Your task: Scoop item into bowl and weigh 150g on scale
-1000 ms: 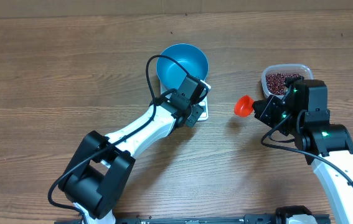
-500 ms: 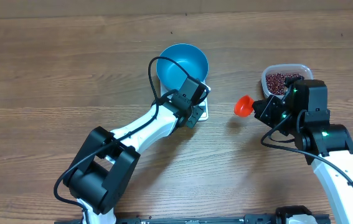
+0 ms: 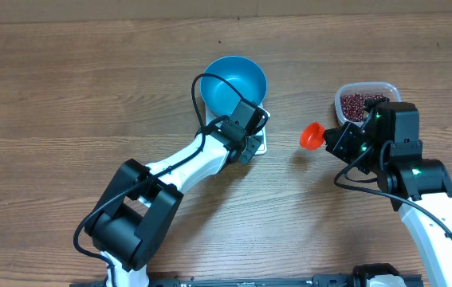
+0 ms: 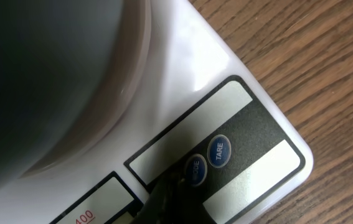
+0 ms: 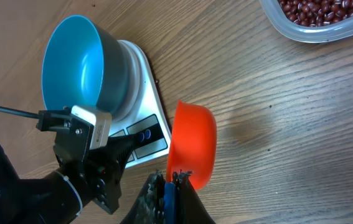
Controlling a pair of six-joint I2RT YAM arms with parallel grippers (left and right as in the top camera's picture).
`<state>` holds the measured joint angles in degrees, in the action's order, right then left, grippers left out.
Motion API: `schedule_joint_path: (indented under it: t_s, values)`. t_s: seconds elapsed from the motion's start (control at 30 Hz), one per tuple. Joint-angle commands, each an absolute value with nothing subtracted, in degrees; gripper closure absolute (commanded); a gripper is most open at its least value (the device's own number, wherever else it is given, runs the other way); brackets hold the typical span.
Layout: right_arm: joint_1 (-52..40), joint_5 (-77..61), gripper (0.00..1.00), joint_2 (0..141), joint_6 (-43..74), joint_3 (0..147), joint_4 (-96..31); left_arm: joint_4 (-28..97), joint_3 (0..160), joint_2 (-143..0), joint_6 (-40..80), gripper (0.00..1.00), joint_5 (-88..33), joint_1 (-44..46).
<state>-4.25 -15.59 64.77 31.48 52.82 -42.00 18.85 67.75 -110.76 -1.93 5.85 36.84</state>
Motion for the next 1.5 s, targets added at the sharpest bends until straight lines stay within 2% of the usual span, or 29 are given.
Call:
schedule_joint_path:
  t_s: [0.0,0.73,0.9,1.47]
  values:
    - [-4.45,-15.03,0.96,63.77,31.4,55.24,-41.67,18.5,67.64,-112.88,-2.55,0.96,5.98,37.19]
    - [-4.45,-15.03,0.96,63.77,31.4,55.24,-41.87,19.7,67.64,-112.88,-2.55,0.96,6.74,37.15]
    - [-4.45,-15.03,0.96,63.77,31.4,55.24,-41.89,19.9,67.64,-112.88,-0.14,0.96,11.33,37.15]
    - [-4.45,-15.03,0.96,63.77,31.4,55.24,-41.82,20.8,67.68,-111.68,-0.19,0.96,8.93,37.21]
